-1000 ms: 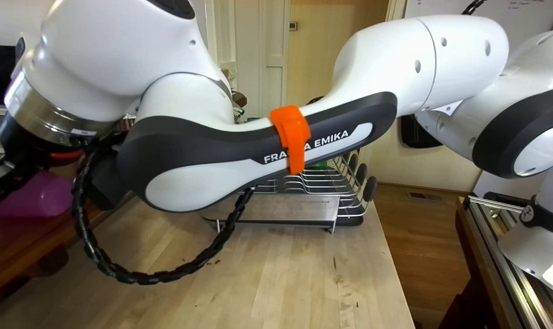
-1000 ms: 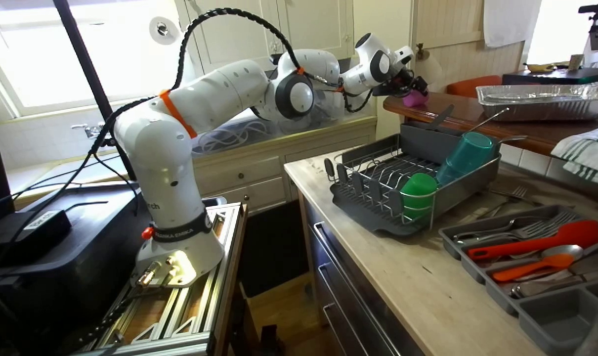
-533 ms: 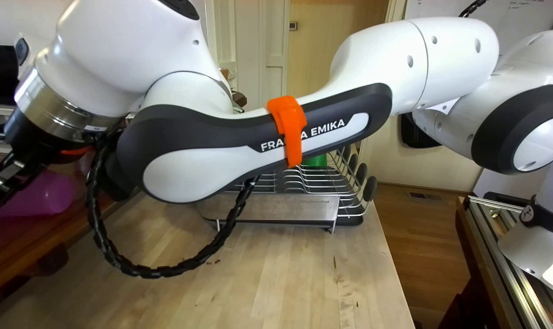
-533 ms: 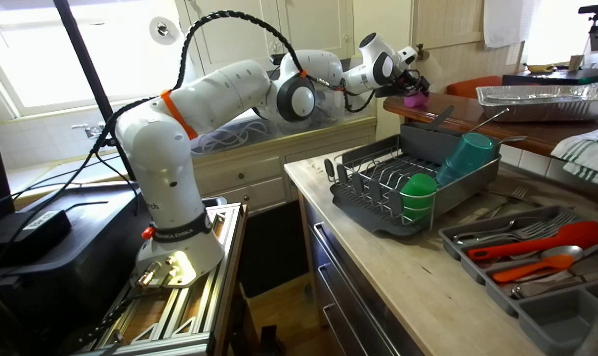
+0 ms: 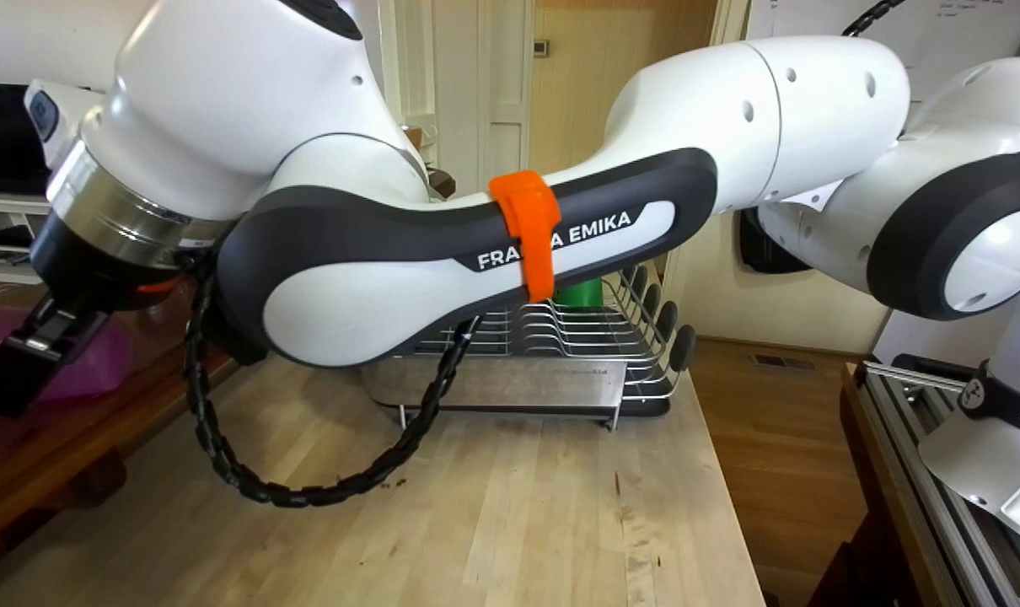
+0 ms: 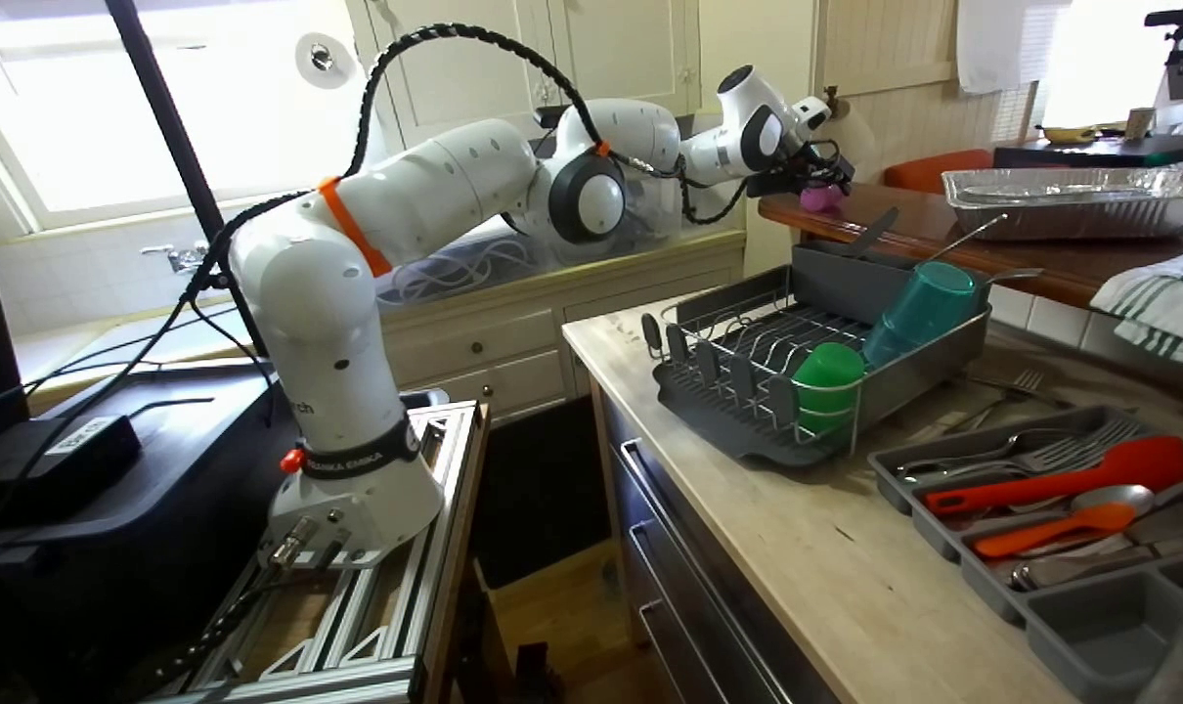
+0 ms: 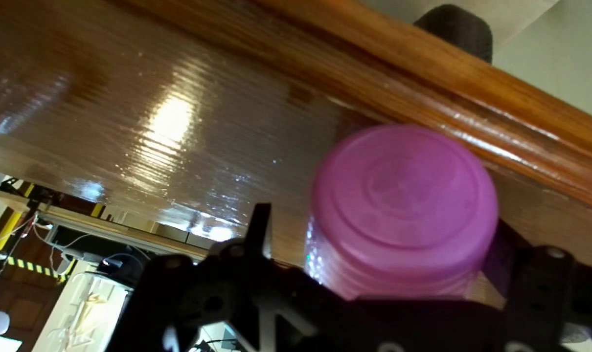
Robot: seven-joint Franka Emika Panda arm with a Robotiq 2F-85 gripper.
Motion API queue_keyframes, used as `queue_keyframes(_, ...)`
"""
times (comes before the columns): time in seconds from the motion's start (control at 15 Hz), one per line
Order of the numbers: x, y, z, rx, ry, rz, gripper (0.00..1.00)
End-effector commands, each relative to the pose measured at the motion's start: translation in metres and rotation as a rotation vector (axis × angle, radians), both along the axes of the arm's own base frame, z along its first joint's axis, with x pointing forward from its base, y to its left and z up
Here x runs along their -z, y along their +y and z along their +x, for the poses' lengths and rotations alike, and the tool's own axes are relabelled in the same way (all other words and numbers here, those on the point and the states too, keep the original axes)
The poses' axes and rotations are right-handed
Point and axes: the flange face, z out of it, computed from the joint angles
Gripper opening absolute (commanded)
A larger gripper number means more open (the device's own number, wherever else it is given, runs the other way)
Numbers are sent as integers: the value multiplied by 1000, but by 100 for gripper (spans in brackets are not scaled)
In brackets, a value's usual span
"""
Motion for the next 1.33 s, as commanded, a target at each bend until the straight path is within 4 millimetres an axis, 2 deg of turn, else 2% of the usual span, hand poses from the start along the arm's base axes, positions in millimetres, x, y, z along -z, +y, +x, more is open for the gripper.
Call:
queue_keyframes(0.0, -7, -2, 0, -19, 22, -66, 100)
queue_keyframes(0.2, -14, -4, 0, -25, 22, -88, 100)
queue_keyframes(0.33, -26, -2, -1, -37, -11, -98, 100)
queue_keyframes(0.87, -105, -1, -10, -28, -67, 7, 100)
queue_keyframes(1.07, -127, -6, -13, 7, -25, 56, 100)
queue_keyframes(1.27, -141, -18, -16, 130, 98, 66, 100)
